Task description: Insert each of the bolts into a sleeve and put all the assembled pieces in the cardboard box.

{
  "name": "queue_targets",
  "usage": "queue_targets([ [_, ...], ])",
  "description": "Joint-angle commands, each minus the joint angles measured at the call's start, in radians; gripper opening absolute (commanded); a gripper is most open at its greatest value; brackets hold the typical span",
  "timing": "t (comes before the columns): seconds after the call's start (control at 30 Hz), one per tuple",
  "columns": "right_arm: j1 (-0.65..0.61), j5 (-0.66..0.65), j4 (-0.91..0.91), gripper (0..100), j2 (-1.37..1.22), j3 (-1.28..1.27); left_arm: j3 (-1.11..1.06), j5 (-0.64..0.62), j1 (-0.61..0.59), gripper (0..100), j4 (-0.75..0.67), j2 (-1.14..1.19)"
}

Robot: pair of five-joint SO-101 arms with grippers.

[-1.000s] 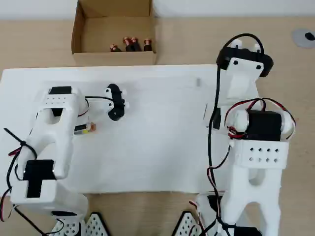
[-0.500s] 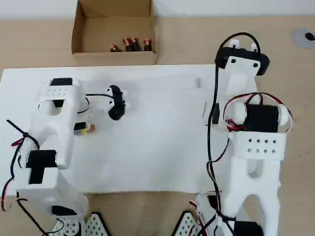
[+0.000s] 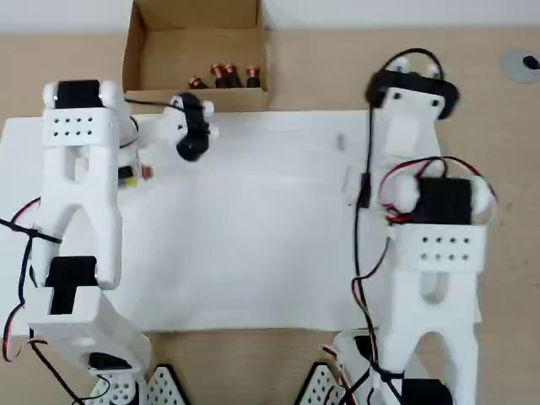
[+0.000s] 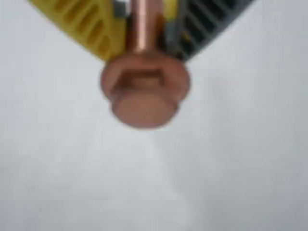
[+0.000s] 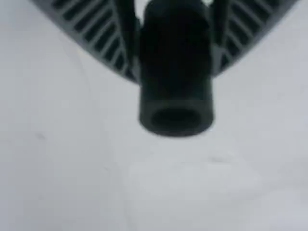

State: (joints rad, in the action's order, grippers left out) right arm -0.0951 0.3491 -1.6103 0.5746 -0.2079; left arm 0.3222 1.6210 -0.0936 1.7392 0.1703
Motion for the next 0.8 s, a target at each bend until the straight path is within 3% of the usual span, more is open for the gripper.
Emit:
queue_targets([
  [0.0, -0.153, 0.009, 0.060, 1.2, 0.001, 0.007, 0.084, 0.292, 0.063, 1, 0.012, -0.088],
  [0.2, -0.360, 0.006, 0.187, 1.2, 0.001, 0.007, 0.087, -0.328, 0.193, 1, 0.012, -0.285],
  [0.37, -0.453, 0.002, 0.218, 1.2, 0.002, 0.007, 0.081, -0.902, 0.218, 1, -0.072, -0.458],
  [0.5, -0.464, 0.000, 0.219, 1.2, 0.058, 0.007, 0.078, -1.327, 0.089, 1, -0.163, -0.584],
  [0.77, -0.463, -0.069, 0.219, 1.2, 0.225, 0.001, 0.077, -1.840, -0.138, 1, -0.175, -0.788],
])
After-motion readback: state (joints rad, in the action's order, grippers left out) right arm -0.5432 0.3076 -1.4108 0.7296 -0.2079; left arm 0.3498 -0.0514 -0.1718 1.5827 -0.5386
